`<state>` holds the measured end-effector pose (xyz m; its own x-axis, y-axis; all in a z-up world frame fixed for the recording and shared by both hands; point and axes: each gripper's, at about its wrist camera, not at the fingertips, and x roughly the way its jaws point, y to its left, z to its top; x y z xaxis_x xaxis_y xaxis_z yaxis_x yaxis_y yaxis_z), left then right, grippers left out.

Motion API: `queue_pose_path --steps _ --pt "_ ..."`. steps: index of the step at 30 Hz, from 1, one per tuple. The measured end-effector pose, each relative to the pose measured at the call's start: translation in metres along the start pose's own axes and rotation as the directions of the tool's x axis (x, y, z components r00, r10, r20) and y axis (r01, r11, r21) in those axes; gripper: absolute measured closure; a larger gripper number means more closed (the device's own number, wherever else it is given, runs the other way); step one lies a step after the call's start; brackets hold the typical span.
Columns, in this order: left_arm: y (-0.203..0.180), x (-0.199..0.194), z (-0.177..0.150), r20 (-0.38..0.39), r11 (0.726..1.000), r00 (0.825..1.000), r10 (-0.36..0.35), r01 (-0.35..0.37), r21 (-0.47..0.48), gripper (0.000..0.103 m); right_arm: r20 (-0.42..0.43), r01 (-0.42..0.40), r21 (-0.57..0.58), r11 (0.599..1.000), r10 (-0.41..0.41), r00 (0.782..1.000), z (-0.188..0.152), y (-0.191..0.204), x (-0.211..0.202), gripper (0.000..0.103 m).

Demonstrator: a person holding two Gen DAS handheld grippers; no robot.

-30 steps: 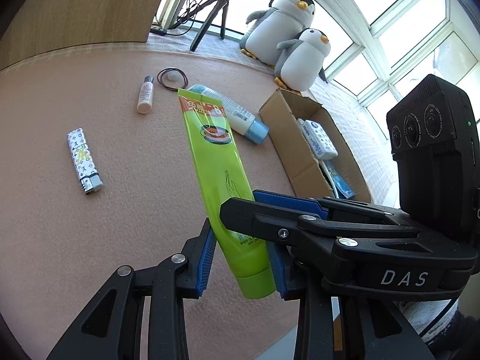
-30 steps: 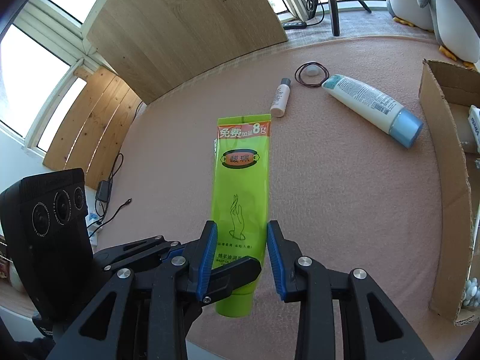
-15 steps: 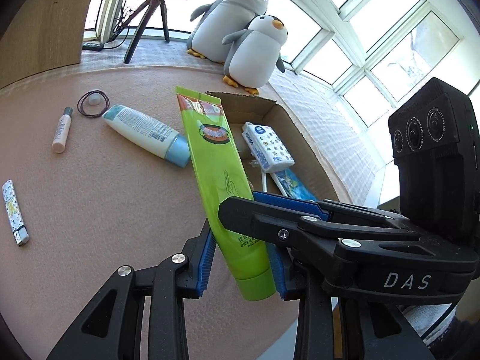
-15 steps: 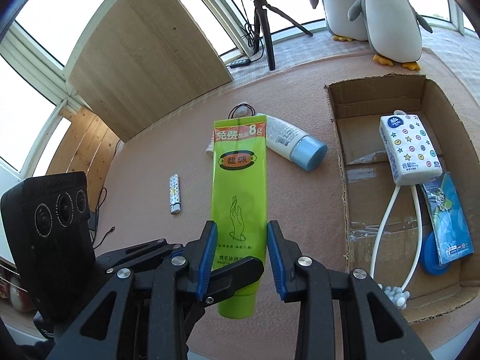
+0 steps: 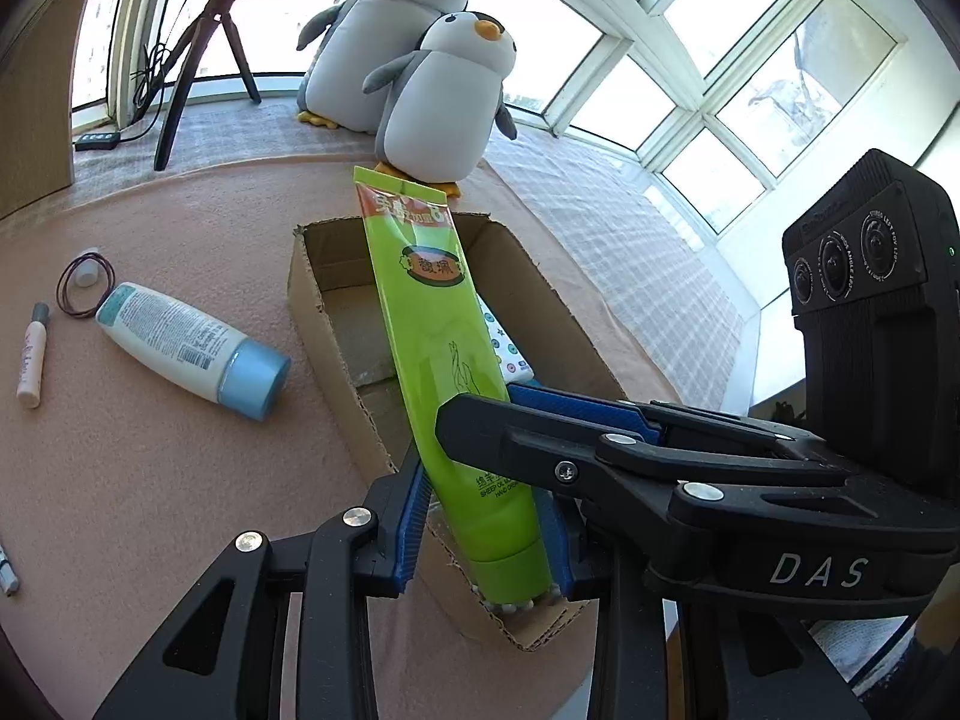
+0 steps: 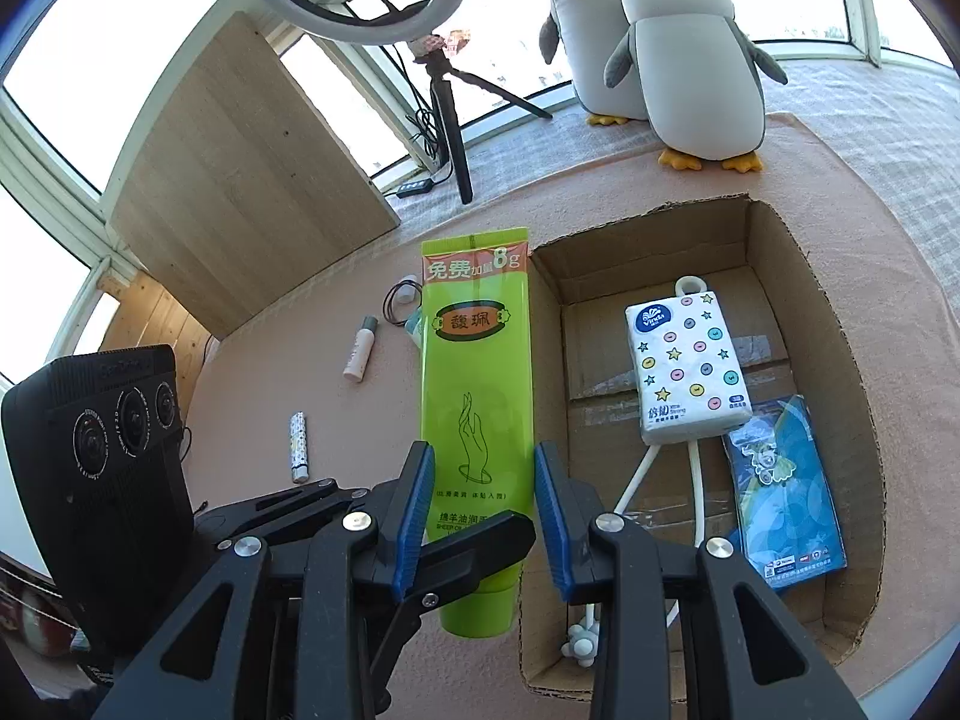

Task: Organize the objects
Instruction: 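Lift the green tube with both grippers and carry it over the box, then lower the green tube into the box and open both grippers, then reach the right gripper to the hair tie and white block, close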

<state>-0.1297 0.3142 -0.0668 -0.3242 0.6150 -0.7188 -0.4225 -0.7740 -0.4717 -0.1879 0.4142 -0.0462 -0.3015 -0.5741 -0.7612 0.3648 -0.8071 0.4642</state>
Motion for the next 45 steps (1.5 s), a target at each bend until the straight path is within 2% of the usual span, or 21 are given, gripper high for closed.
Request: queue_pose_path --steps 7,9,11,12,13,14,26,38,40,45 --pt "-0.005 0.016 0.011 -0.012 1.0 1.0 0.019 -0.019 0.008 0.067 0.003 -0.002 0.014 1.0 0.002 1.0 0.009 -0.017 0.002 0.072" --pt "-0.005 0.017 0.012 0.0 0.999 0.999 0.049 -0.049 0.014 0.067 0.004 -0.005 0.015 1.0 0.005 1.0 0.011 -0.02 0.003 0.072" --pt "-0.001 0.018 0.013 -0.002 0.997 0.997 0.081 -0.081 0.003 0.05 0.01 0.011 0.013 1.0 -0.011 1.0 0.012 -0.022 0.003 0.072" --pt "0.002 0.017 0.012 -0.001 0.997 0.997 0.083 -0.083 -0.005 0.049 0.014 0.028 0.011 1.0 -0.028 1.0 0.013 -0.023 0.004 0.069" --pt "0.005 0.016 0.011 -0.001 0.996 0.997 0.083 -0.083 -0.013 0.049 0.016 0.039 0.013 0.999 -0.039 0.999 0.013 -0.025 0.004 0.06" --pt "0.007 0.015 0.009 -0.003 0.996 0.996 0.086 -0.086 -0.018 0.049 0.021 0.043 0.022 0.999 -0.043 0.999 0.012 -0.028 0.004 0.058" --pt "0.036 -0.001 -0.015 -0.01 0.992 0.995 0.099 -0.1 -0.081 0.049 0.005 0.033 0.077 0.996 -0.033 0.999 -0.002 -0.034 0.013 0.056" --pt "0.087 -0.041 -0.058 -0.023 0.974 0.989 0.145 -0.147 -0.17 0.049 0.01 0.016 -0.014 1.0 -0.015 1.0 -0.009 0.004 0.031 0.056" --pt "0.098 -0.051 -0.063 -0.02 0.968 0.987 0.161 -0.162 -0.191 0.049 0.013 0.015 -0.055 0.998 -0.014 1.0 -0.005 0.018 0.036 0.048" --pt "0.128 -0.08 -0.078 0.004 0.95 0.98 0.201 -0.194 -0.244 0.049 -0.002 0.006 -0.103 0.995 -0.007 1.0 0.014 0.048 0.056 0.047"
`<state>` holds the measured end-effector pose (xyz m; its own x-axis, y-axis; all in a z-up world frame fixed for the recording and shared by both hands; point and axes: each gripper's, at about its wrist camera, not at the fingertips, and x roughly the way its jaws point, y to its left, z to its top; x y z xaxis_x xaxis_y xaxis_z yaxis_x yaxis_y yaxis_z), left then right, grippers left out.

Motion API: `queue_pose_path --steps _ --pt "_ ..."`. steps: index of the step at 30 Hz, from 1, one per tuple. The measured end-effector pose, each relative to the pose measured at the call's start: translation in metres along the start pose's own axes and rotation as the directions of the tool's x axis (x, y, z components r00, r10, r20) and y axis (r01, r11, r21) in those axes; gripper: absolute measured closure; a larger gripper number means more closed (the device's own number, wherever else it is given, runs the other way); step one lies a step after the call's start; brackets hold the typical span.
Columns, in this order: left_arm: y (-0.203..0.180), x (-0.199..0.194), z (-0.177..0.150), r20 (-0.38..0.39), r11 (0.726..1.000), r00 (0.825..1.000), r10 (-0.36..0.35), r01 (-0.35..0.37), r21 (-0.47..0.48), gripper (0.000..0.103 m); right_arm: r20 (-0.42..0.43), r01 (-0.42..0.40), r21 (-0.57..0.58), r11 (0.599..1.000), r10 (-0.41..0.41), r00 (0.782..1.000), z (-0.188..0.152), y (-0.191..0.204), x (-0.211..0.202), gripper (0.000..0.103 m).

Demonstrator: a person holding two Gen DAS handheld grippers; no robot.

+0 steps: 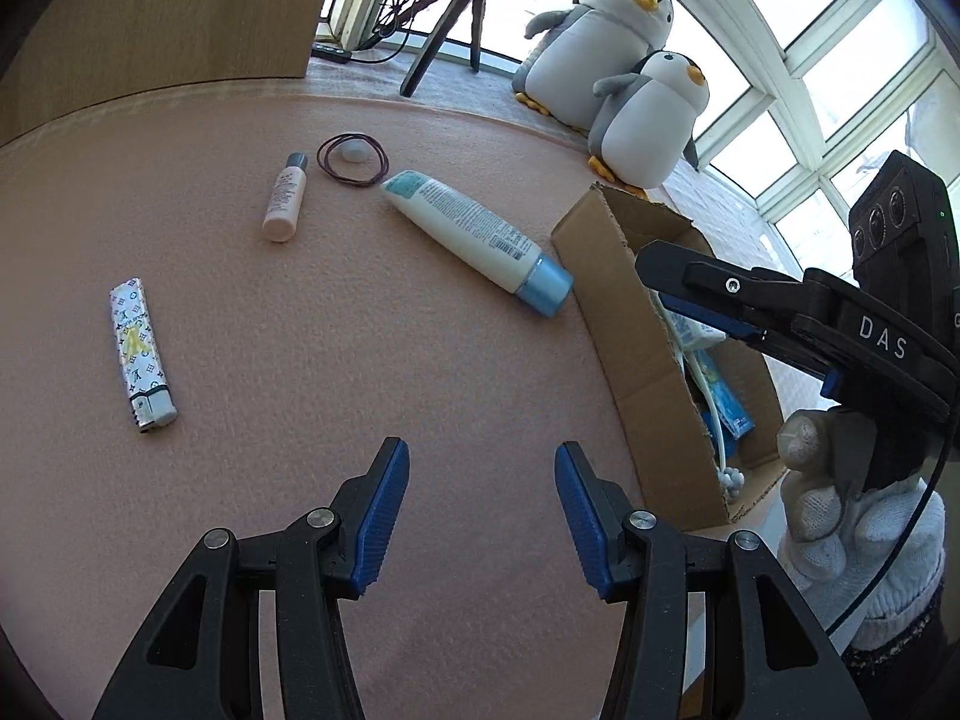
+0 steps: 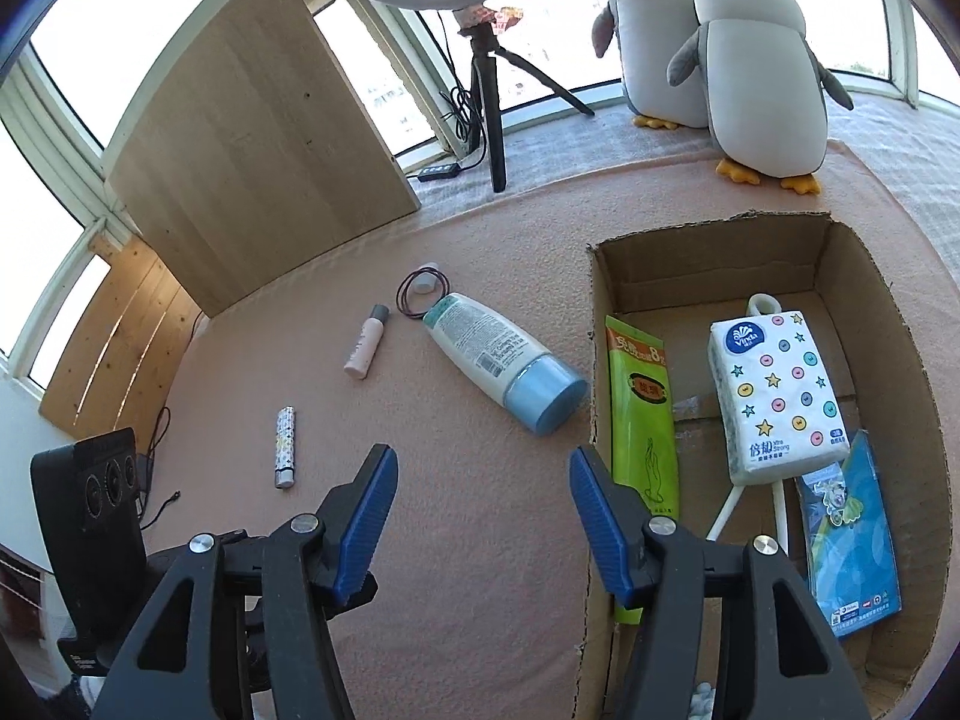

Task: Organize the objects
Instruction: 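Reach the right gripper to the hair tie and white block, close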

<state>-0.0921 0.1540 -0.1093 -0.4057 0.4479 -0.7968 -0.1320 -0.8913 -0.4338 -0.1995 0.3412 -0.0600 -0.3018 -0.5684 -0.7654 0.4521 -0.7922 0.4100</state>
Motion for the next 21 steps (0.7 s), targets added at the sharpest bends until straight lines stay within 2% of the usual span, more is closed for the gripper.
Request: queue_pose_path --steps 8,12,14,16,21 --pt "0.067 -0.037 -0.015 0.042 0.993 0.997 0.057 -0.052 -0.109 0.049 -0.065 -0.047 -0.027 0.999 0.045 0.997 0.061 0.043 0.052 0.047" --pt "0.1 -0.058 -0.027 0.059 0.984 0.995 0.084 -0.074 -0.162 0.049 -0.094 -0.017 -0.059 0.998 0.011 0.995 0.091 0.065 0.086 0.048" --pt "0.113 -0.068 -0.033 0.068 0.979 0.993 0.096 -0.082 -0.185 0.049 -0.106 0.016 -0.078 0.997 -0.024 0.994 0.103 0.072 0.102 0.05" --pt "0.125 -0.078 -0.039 0.079 0.974 0.991 0.109 -0.091 -0.207 0.049 -0.132 0.024 -0.067 0.997 -0.032 0.991 0.113 0.075 0.119 0.058" --pt "0.15 -0.092 -0.049 0.092 0.961 0.987 0.135 -0.108 -0.256 0.049 -0.181 0.068 -0.065 0.996 -0.079 0.98 0.126 0.077 0.158 0.062"
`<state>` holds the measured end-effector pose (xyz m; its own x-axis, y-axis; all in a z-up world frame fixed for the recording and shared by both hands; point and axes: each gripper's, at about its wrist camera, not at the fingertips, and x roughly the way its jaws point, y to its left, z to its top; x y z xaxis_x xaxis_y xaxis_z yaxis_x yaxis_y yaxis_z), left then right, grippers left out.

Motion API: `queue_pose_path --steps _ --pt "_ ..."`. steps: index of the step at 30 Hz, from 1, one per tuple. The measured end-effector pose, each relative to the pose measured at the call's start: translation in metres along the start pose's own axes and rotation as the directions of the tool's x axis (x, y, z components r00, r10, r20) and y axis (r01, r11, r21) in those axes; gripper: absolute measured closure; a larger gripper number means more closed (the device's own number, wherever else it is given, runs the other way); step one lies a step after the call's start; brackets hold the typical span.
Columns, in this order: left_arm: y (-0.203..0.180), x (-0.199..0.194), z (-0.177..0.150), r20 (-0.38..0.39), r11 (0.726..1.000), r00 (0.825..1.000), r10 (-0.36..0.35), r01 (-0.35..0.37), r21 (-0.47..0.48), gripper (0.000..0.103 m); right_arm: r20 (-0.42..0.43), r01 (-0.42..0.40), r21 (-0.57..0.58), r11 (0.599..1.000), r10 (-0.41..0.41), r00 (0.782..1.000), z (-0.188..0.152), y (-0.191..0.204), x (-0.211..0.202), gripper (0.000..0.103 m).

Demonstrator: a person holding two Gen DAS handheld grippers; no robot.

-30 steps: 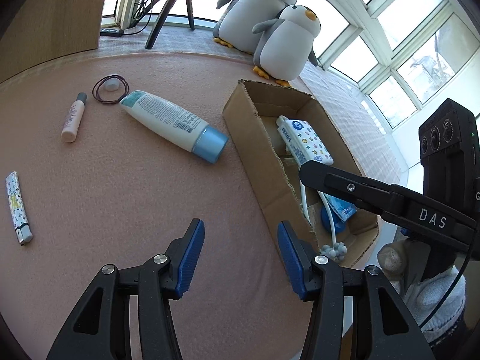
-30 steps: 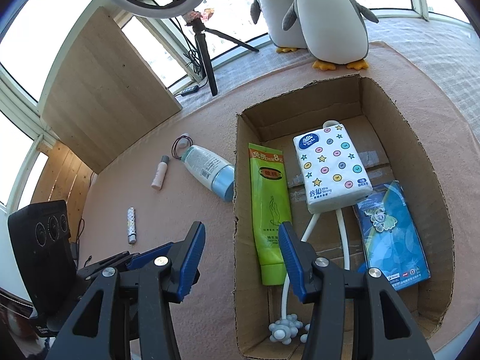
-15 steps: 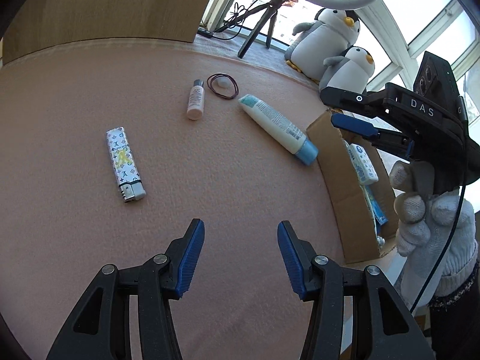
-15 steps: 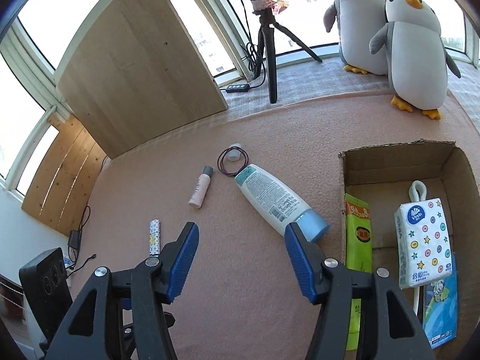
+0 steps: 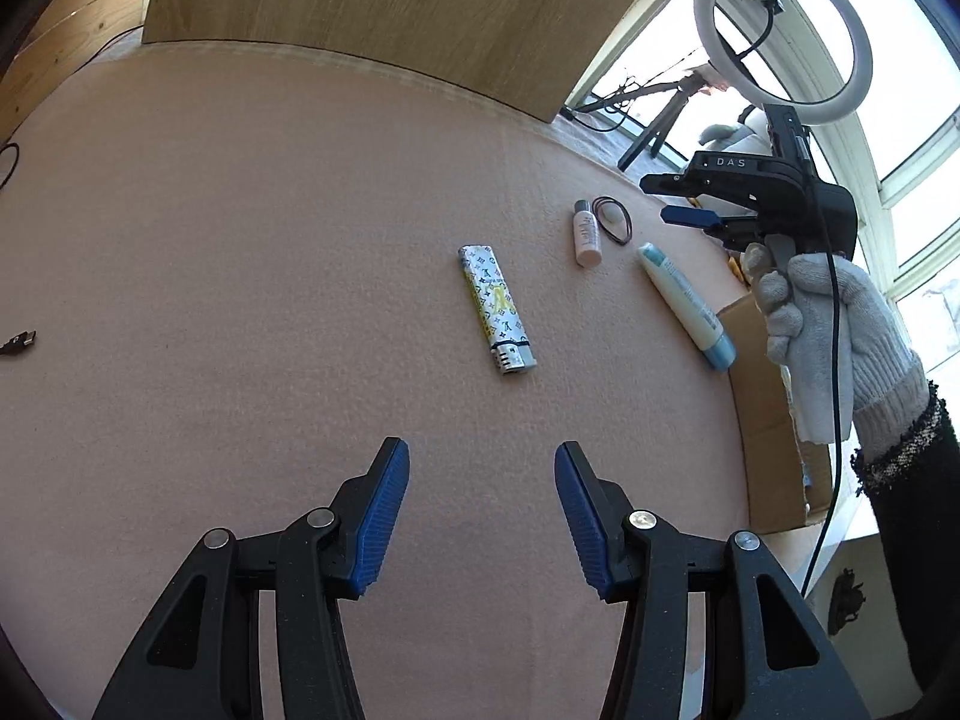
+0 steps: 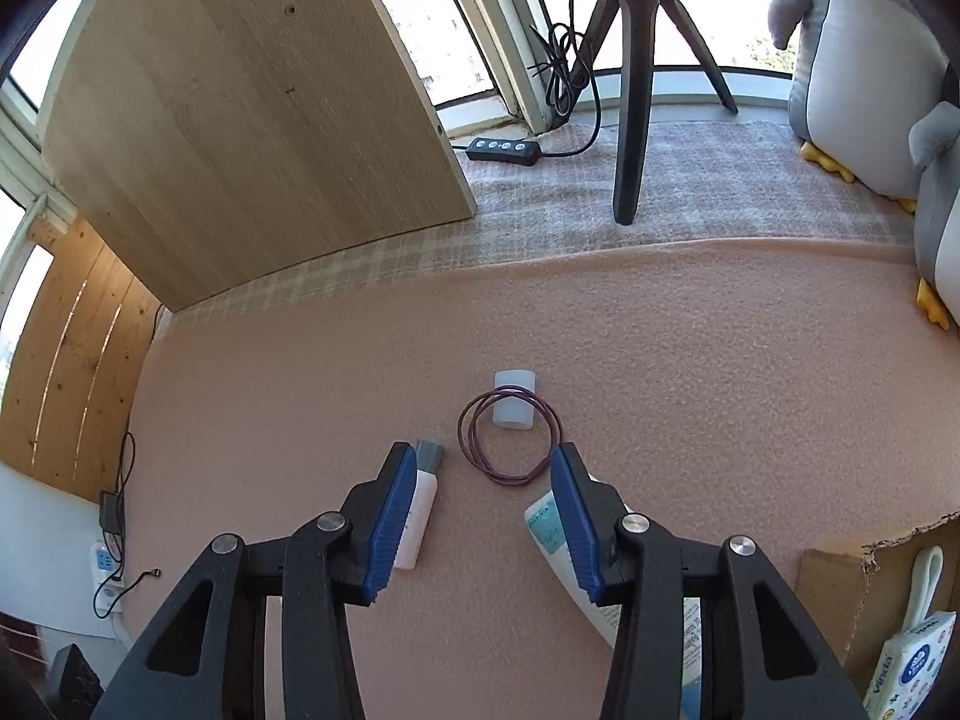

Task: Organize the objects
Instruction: 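Reach the right gripper to the hair tie and white block, close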

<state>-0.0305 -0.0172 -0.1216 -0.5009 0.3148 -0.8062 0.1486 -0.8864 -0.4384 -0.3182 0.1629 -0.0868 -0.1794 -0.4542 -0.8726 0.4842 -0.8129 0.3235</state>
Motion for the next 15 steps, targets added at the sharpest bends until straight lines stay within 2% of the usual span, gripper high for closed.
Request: queue_pose_path --steps 5,10,15 --pt "0.014 -0.001 -0.001 -0.002 1.0 1.0 0.009 -0.009 -0.028 0.049 -0.031 0.018 0.032 0.999 -0.017 0.999 0.014 0.0 0.026 0.068" --pt "0.02 0.0 0.0 -0.003 0.999 1.0 0.014 -0.014 -0.04 0.049 -0.037 0.094 0.017 0.995 -0.093 0.995 0.028 0.002 0.044 0.068" --pt "0.024 0.001 0.003 -0.003 0.999 1.0 0.015 -0.015 -0.046 0.049 -0.096 0.147 -0.018 0.989 -0.148 0.984 0.032 0.004 0.065 0.071"
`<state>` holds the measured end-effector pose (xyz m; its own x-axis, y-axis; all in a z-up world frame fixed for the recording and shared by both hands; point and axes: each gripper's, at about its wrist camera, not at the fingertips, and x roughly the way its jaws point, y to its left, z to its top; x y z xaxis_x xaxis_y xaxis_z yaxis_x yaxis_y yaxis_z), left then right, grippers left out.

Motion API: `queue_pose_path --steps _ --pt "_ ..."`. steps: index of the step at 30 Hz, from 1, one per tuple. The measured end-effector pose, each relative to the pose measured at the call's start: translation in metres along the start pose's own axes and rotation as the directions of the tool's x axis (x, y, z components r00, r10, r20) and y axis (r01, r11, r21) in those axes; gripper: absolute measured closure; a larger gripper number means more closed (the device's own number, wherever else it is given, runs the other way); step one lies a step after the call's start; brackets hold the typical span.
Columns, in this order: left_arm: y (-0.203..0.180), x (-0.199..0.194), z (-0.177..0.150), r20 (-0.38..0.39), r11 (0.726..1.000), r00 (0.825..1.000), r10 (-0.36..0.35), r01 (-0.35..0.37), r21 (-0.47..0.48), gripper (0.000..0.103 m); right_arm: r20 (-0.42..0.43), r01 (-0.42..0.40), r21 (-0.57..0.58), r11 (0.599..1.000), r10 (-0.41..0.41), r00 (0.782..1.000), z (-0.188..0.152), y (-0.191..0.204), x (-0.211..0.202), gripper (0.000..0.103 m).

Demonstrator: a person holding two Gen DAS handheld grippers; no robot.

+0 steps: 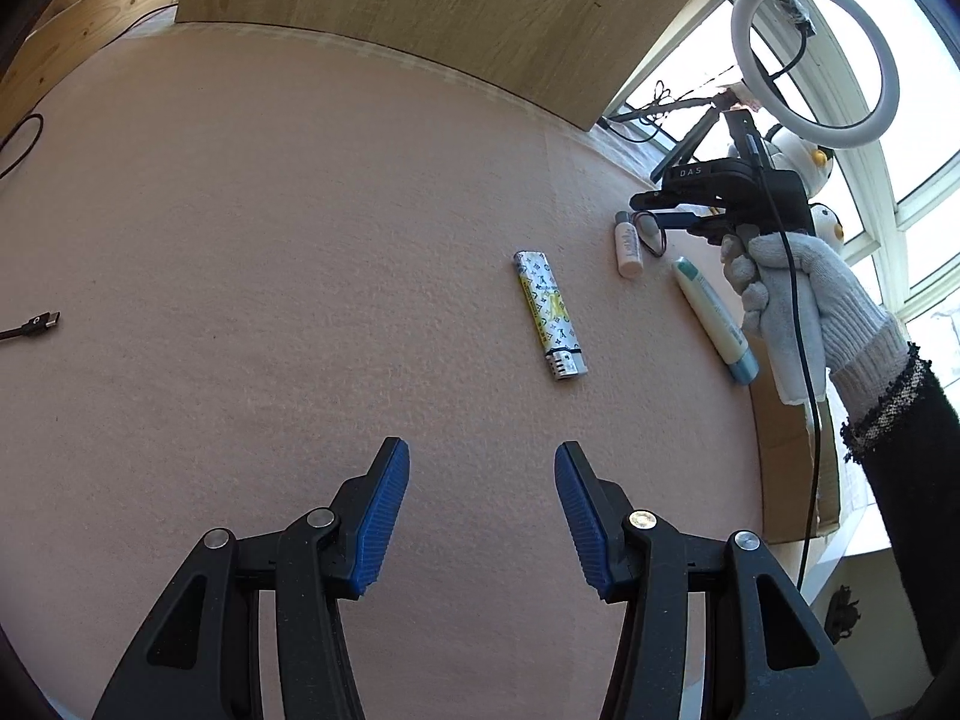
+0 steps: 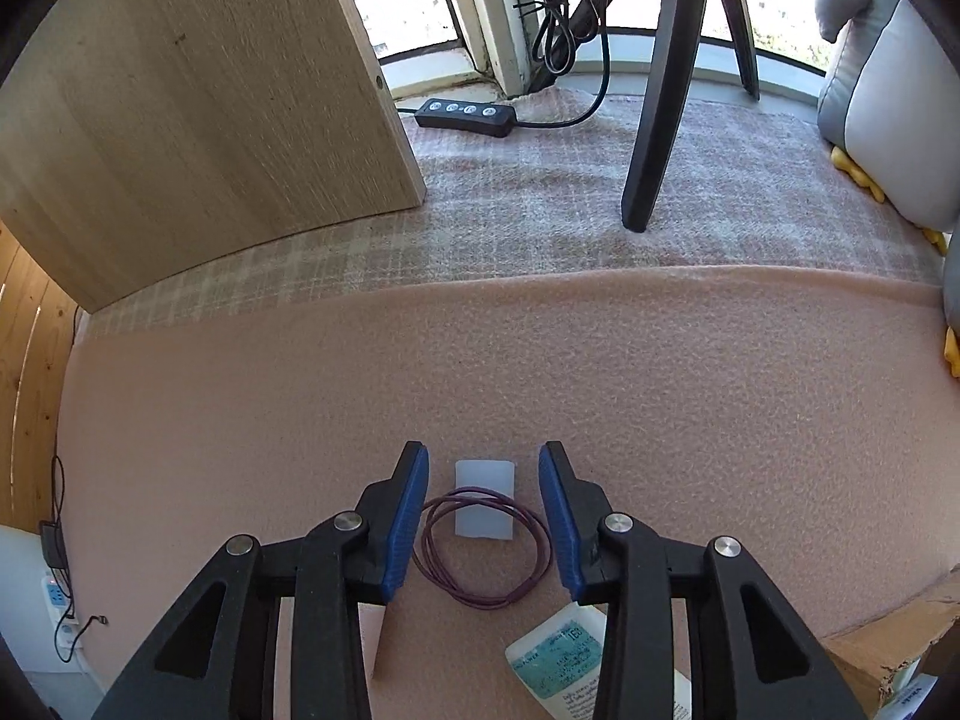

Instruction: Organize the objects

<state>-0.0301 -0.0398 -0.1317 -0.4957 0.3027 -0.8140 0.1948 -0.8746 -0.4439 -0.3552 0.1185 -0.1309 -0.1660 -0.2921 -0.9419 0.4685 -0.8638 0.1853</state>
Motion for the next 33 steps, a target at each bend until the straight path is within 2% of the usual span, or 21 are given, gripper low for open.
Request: queue_pose_path --steps 1,3,5,8,19,22,29,33 --pt "0.0 0.001 0.001 -0.001 1.0 1.0 -0.002 0.002 -0.002 0.049 -0.014 -0.005 0.001 1.0 0.005 1.0 -0.002 0.0 0.003 0.077" --pt "-0.001 0.003 0.002 -0.003 1.0 1.0 -0.006 0.006 -0.003 0.049 -0.004 -0.002 -0.009 1.0 0.002 1.0 -0.005 0.002 0.003 0.079" --pt "-0.003 0.005 0.004 -0.006 1.0 1.0 -0.013 0.013 0.001 0.049 -0.012 -0.018 -0.016 1.0 0.018 1.0 -0.009 0.002 0.002 0.086" --pt "-0.008 0.008 0.006 -0.006 1.0 1.0 -0.029 0.03 0.011 0.049 -0.017 -0.048 -0.006 0.999 0.047 0.999 -0.018 0.0 0.0 0.089" --pt "-0.036 0.009 0.015 -0.001 0.995 0.998 -0.071 0.07 0.075 0.049 -0.041 -0.1 -0.001 0.995 0.1 0.994 -0.061 0.0 -0.014 0.094" --pt "-0.042 0.009 0.017 -0.003 0.993 0.997 -0.078 0.078 0.089 0.049 -0.05 -0.139 0.013 0.99 0.14 0.989 -0.079 -0.005 -0.019 0.095" --pt "-0.055 0.012 0.019 -0.016 0.987 0.997 -0.082 0.083 0.136 0.049 -0.045 -0.246 -0.012 0.969 0.246 0.968 -0.138 -0.003 -0.044 0.095" --pt "-0.065 0.015 0.021 -0.022 0.984 0.996 -0.082 0.084 0.156 0.049 -0.028 -0.254 -0.052 0.966 0.253 0.967 -0.174 0.0 -0.059 0.095"
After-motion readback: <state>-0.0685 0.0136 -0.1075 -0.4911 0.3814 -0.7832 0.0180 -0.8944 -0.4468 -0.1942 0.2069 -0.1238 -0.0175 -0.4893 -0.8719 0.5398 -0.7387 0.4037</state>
